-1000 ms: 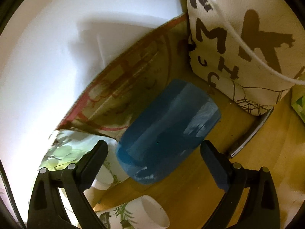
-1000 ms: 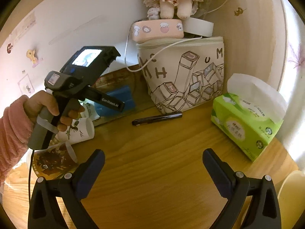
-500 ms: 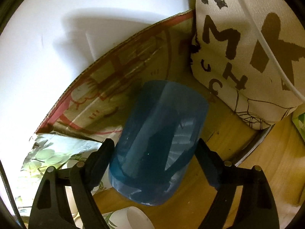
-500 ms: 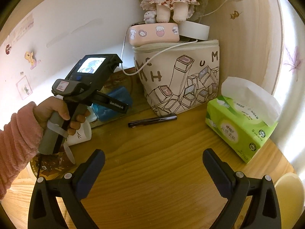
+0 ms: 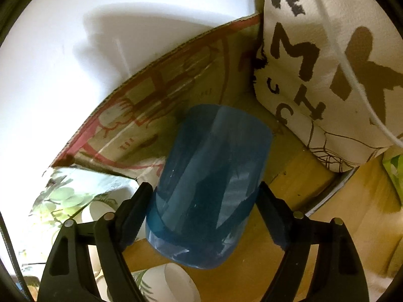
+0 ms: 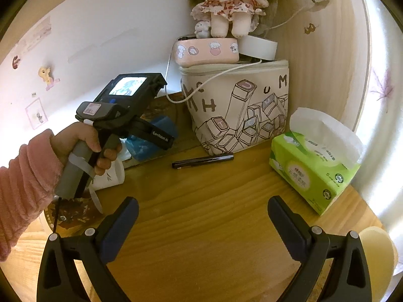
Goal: Flip cup upright
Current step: 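Close the left gripper around the body of the blue cup, then lift the blue cup with the left gripper and carry it across the desk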
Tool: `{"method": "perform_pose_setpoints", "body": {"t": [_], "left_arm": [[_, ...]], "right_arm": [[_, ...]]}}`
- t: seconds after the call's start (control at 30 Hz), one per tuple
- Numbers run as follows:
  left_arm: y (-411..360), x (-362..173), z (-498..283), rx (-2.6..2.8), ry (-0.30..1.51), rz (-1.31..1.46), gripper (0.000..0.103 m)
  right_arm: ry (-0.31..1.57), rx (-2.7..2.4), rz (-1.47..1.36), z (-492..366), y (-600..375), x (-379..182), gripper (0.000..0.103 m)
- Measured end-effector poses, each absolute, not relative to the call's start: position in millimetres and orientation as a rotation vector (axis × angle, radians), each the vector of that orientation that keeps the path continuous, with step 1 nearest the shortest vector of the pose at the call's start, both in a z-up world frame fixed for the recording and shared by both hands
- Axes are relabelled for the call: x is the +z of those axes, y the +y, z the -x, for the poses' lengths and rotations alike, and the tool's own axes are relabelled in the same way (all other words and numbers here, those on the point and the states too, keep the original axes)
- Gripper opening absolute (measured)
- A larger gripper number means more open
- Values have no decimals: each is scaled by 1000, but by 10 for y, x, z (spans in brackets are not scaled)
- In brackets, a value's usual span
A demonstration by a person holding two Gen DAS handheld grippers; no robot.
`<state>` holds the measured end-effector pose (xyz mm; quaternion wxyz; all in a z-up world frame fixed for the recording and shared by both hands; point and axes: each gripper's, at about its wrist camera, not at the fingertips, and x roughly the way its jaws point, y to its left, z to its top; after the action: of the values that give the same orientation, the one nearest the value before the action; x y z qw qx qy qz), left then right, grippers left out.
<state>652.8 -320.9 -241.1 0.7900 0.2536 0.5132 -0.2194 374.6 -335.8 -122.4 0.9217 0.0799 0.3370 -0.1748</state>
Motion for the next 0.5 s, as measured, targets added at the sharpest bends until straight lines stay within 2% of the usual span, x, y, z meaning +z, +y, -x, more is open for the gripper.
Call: {"method": "perform_pose_setpoints", "body": {"t": [0.5], "left_arm": [[-3138, -1871, -6079, -425, 1068, -520, 83]], "right_arm": [[667, -315, -170, -3472, -3274, -942, 103]]}}
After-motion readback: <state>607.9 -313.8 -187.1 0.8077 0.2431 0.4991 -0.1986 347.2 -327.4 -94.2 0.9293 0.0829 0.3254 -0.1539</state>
